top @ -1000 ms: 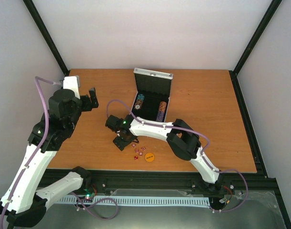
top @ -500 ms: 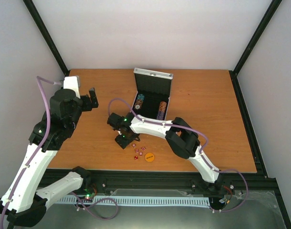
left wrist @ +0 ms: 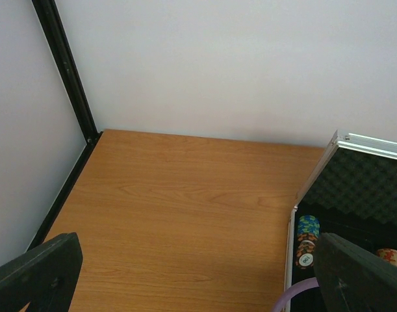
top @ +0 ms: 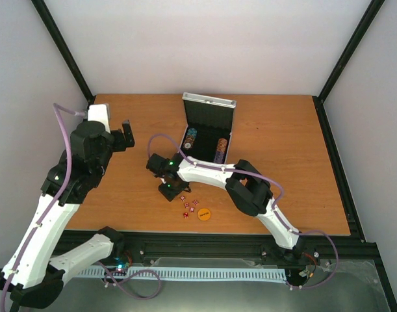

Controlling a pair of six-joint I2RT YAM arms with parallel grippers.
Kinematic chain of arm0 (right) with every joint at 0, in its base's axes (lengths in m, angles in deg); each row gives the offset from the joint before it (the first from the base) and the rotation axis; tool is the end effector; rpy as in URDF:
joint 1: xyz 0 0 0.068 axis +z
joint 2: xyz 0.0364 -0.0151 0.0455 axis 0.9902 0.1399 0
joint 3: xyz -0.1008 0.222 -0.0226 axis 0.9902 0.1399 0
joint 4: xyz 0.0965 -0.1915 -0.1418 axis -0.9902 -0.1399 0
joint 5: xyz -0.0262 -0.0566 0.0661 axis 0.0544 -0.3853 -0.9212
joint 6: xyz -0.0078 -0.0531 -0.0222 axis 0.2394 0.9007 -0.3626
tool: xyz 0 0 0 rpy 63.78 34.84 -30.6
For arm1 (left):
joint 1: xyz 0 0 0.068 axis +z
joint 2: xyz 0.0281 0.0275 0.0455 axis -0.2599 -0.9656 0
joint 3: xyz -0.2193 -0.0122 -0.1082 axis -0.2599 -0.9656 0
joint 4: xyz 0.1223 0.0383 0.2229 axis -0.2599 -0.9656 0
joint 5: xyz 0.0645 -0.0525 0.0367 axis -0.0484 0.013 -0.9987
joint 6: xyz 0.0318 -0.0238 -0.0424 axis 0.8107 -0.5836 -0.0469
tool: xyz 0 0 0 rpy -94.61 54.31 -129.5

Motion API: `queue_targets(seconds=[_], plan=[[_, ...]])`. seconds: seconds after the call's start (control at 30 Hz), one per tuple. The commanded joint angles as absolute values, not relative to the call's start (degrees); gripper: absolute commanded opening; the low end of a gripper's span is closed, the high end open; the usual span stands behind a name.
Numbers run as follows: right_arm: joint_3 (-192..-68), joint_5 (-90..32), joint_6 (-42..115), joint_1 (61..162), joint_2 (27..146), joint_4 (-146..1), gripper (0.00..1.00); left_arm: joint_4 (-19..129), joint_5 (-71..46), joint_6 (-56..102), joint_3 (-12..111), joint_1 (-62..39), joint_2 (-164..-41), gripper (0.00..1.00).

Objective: Pack up texas hold em set

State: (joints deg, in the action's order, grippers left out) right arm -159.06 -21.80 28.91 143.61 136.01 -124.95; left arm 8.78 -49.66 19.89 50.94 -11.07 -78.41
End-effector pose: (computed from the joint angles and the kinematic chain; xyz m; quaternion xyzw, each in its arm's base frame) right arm 0.2072 0.3849 0.1278 -0.3980 0.9123 0.0627 0.0727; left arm 0.1647 -0.0584 0.4034 -0.0603 0.8106 0.0041 0.5824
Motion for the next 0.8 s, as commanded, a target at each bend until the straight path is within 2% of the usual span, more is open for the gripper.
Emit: queue_targets(seconds=[0.0,0.13,0.5,0.53,0.57,0.67,0.77], plan=[[-157.6,-21.6,27.8,144.0,137.9,-125.6,0.55,9.4,-50.6,20.8,51.1,-10.9,-77.6,1.00],[-156.4,-21.4,27.3,144.0,137.4,-125.2,0.36,9.6,-50.5,20.5,50.6,-10.9,-77.6,1.00],[-156.7,-19.0,27.1,144.0,135.4,-125.1,0.36,9.9,-50.4,20.3,50.2,-10.9,-77.4,1.00],[-156.8,-19.0,27.2,144.0,135.4,-125.2,0.40,9.9,-50.4,20.3,50.2,-10.9,-77.4,1.00],[-156.9,-19.1,27.3,144.0,135.4,-125.3,0.49,9.8,-50.4,20.3,50.2,-10.9,-77.5,1.00],[-156.9,-19.2,27.2,144.1,135.3,-125.5,0.68,9.8,-50.5,20.2,50.1,-10.9,-77.5,1.00],[-157.0,-19.5,27.2,144.0,134.4,-125.6,0.78,9.7,-50.7,20.1,49.9,-10.9,-77.3,1.00]])
